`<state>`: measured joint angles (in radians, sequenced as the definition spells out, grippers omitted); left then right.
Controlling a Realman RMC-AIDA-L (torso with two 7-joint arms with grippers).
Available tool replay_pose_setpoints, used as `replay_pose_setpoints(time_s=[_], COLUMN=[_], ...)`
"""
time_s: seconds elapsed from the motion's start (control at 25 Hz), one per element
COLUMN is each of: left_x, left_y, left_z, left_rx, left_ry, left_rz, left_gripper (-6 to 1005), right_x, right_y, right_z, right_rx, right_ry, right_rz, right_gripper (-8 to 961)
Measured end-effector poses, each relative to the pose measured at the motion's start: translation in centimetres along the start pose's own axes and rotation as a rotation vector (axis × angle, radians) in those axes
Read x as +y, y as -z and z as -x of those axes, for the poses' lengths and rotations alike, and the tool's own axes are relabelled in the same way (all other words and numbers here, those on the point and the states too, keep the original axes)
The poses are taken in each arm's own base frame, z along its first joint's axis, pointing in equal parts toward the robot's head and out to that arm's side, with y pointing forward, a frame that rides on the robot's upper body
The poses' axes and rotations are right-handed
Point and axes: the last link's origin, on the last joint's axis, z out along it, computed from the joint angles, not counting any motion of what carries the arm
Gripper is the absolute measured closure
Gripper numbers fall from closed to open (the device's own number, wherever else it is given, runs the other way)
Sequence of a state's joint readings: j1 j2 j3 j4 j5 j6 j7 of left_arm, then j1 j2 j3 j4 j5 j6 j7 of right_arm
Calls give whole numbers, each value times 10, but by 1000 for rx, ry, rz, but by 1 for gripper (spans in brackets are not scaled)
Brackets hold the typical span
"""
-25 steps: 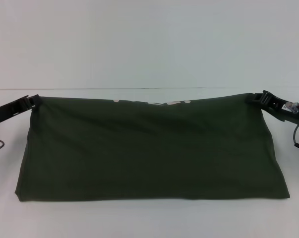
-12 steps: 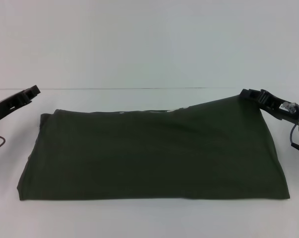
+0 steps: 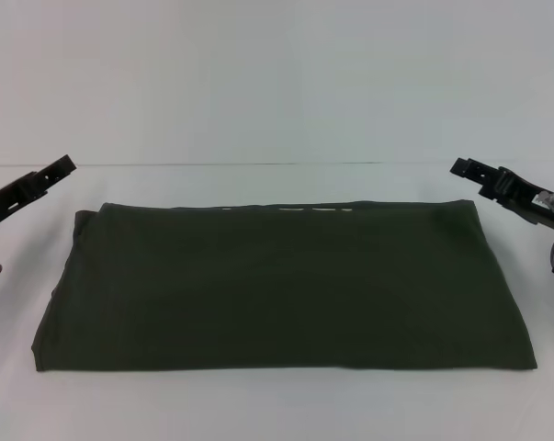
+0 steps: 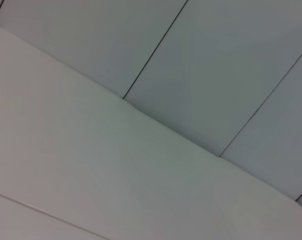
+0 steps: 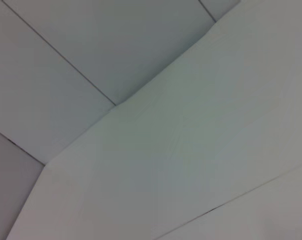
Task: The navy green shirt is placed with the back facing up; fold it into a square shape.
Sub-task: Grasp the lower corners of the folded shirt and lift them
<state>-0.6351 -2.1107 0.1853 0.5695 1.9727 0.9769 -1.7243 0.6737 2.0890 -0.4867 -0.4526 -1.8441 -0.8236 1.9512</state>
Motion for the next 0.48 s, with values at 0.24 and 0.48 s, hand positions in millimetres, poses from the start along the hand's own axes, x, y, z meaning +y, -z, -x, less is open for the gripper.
replay_pose_setpoints(time_s=[0.24, 0.48], left_x=[-4, -2], left_y=[16, 35], left_z=[-1, -6], left_rx=[35, -54], left_ry=[25, 71], left_rz=[39, 125], left_gripper=[289, 121], right_x=[-11, -15], right_y=[7, 27], right_z=[7, 20], right_rx=[-30, -26], right_ry=[8, 30], right_rz=[-43, 28], right_gripper=[159, 47])
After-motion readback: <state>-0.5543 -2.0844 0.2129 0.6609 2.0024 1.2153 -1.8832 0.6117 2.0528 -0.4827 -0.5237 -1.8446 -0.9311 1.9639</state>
